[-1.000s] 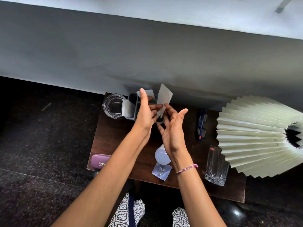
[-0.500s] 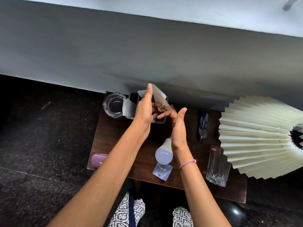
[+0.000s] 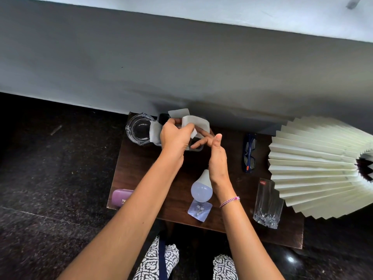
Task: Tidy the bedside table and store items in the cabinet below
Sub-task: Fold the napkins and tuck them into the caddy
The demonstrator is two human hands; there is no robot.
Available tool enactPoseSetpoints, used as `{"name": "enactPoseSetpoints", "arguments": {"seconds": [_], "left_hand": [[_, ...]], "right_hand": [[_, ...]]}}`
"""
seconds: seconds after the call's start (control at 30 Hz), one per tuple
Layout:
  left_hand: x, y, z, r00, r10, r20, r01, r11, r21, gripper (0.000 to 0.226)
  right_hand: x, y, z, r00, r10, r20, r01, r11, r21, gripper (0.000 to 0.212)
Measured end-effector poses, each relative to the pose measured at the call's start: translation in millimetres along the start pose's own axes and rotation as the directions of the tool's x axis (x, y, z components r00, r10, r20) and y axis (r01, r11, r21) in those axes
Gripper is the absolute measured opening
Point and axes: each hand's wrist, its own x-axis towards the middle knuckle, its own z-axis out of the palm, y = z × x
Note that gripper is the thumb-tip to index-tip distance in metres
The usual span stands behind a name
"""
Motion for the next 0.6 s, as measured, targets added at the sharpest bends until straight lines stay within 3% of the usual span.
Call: {"name": "enactPoseSetpoints", "arguments": {"seconds": [0.1, 0.33, 0.5, 0.6], "left_hand": [[0, -1, -1, 0.998, 0.060, -0.032, -0.057, 0.994, 0.096, 0.030], [-6, 0, -3, 0.982, 0.189, -0.025, -0.180, 0.960, 0.214, 0.030], [-10, 0, -4, 0.966, 0.260, -0.011, -0.249, 0.937, 0.246, 0.022], [-10, -2, -4, 0.966, 0.256, 0.026, -0.254, 0.935, 0.247, 0.021]], "right_hand": [[2, 3, -1, 0.999, 0.023, -0.046, -0.020, 0.997, 0.074, 0.069], [1, -1, 0, 0.996, 0.062, -0.070, -0.048, 0.981, 0.186, 0.064], [1, -4, 5, 0.992, 0.117, -0.048, -0.103, 0.967, 0.232, 0.073], [0, -4, 8, 0.990, 0.134, -0.046, -0.120, 0.967, 0.226, 0.062]]}}
